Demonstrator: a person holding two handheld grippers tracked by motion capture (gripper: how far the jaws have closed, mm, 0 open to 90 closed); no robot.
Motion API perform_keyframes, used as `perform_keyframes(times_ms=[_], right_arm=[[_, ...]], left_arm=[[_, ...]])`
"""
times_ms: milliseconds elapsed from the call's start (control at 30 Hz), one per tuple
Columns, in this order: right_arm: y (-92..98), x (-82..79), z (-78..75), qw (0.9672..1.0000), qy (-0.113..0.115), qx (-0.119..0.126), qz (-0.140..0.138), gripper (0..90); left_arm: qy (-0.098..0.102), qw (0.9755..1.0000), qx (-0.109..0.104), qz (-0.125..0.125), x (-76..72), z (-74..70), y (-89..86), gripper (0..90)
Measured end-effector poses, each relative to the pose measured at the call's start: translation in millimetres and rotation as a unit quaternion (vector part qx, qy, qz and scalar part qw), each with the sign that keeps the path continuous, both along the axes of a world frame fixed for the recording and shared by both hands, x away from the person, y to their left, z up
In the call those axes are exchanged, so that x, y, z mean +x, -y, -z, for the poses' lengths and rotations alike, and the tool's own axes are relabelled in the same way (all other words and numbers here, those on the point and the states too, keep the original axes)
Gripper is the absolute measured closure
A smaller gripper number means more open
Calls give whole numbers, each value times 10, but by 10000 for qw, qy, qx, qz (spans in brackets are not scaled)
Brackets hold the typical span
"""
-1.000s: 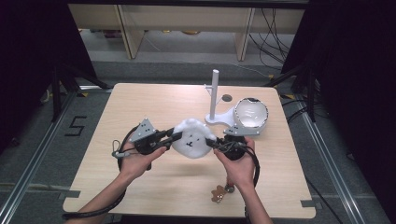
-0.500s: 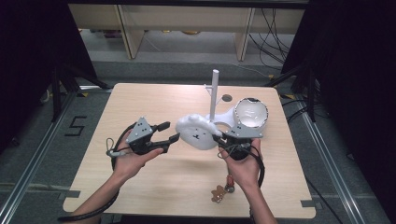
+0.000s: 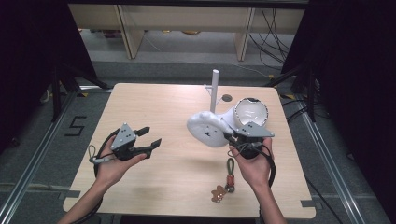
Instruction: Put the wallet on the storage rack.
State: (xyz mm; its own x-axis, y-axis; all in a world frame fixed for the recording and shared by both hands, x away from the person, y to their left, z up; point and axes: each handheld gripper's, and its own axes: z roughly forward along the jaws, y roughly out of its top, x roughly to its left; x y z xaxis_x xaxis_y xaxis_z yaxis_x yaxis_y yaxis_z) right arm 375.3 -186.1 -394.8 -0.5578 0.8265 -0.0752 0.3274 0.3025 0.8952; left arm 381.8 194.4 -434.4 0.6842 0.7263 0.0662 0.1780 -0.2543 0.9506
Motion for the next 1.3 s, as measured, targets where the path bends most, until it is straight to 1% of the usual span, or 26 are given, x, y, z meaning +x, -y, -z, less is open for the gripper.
perform_keyframes(times_ms=[33, 133, 167, 200, 267, 300, 333, 400, 433, 467, 500, 533, 567, 600, 633, 667, 700, 933, 967, 1000, 1067, 1100, 1133, 1200, 1233, 1300], right_arm=[[35, 12, -9, 9999, 139, -69, 16, 797], [62, 3, -21, 9999, 121, -38, 71, 797], [86, 0, -33, 9999, 102, -95, 54, 797], [95, 2, -30, 9998, 135, -87, 72, 797], [114, -2, -37, 9999, 93, -88, 94, 797], [121, -15, -31, 9997, 138, -23, 189, 797], [143, -17, -41, 9998, 134, -91, 149, 797], [157, -16, -44, 9997, 147, -94, 142, 797], [168, -30, -40, 9996, 141, -13, 251, 797], [187, -20, -42, 9994, 233, -75, 241, 796], [187, -20, -42, 9994, 233, -75, 241, 796], [202, -29, -50, 9996, 153, -77, 215, 797], [229, -32, -57, 9995, 158, -67, 272, 797], [240, -26, -57, 9993, 251, -78, 280, 797], [253, -40, -70, 9994, 150, -93, 292, 796], [253, -40, -70, 9994, 150, -93, 292, 796], [278, -38, -80, 9993, 212, -89, 300, 796], [342, -33, -110, 9989, 280, -120, 368, 796], [342, -36, -111, 9987, 302, -85, 404, 796], [349, -33, -111, 9984, 350, -94, 431, 796], [369, -35, -123, 9987, 274, -79, 421, 795], [386, -29, -126, 9984, 332, -89, 457, 795], [394, -33, -135, 9987, 241, -81, 452, 795], [405, -26, -136, 9985, 288, -78, 462, 795], [412, -31, -143, 9983, 238, -36, 533, 795], [424, -28, -148, 9980, 301, -53, 553, 795]], left_arm=[[-27, 9999, -76, -67, -24, 46, -42, 352], [-59, 9997, -152, -169, -68, 112, -98, 351], [-63, 9997, -142, -202, -81, 132, -116, 351], [-63, 9997, -142, -202, -81, 132, -116, 351], [-85, 9995, -194, -248, -99, 184, -143, 351], [-138, 9992, -226, -292, -108, 243, -169, 351], [-143, 9992, -184, -322, -108, 271, -185, 351], [-143, 9991, -133, -367, -108, 310, -202, 351], [-150, 9989, -178, -397, -109, 368, -215, 352], [-150, 9989, -178, -397, -109, 368, -215, 352], [-130, 9989, -153, -416, -110, 394, -222, 352], [-156, 9988, -111, -454, -123, 422, -227, 353], [-157, 9986, -112, -493, -131, 461, -237, 354], [-153, 9985, -122, -520, -135, 482, -243, 355], [-120, 9984, -200, -510, -133, 506, -243, 356], [-120, 9984, -200, -510, -133, 506, -243, 356], [-168, 9977, -182, -626, -159, 526, -252, 356], [-111, 9971, -228, -718, -170, 567, -269, 356], [-41, 9973, -269, -678, -164, 587, -266, 356], [-73, 9970, -261, -724, -177, 593, -262, 356], [-74, 9969, -210, -756, -191, 607, -254, 357], [9, 9973, -226, -700, -178, 621, -248, 357], [-52, 9968, -198, -779, -201, 624, -240, 358], [-37, 9968, -202, -770, -202, 633, -232, 358], [34, 9973, -225, -693, -190, 649, -222, 358], [-22, 9972, -171, -732, -209, 650, -216, 358]])
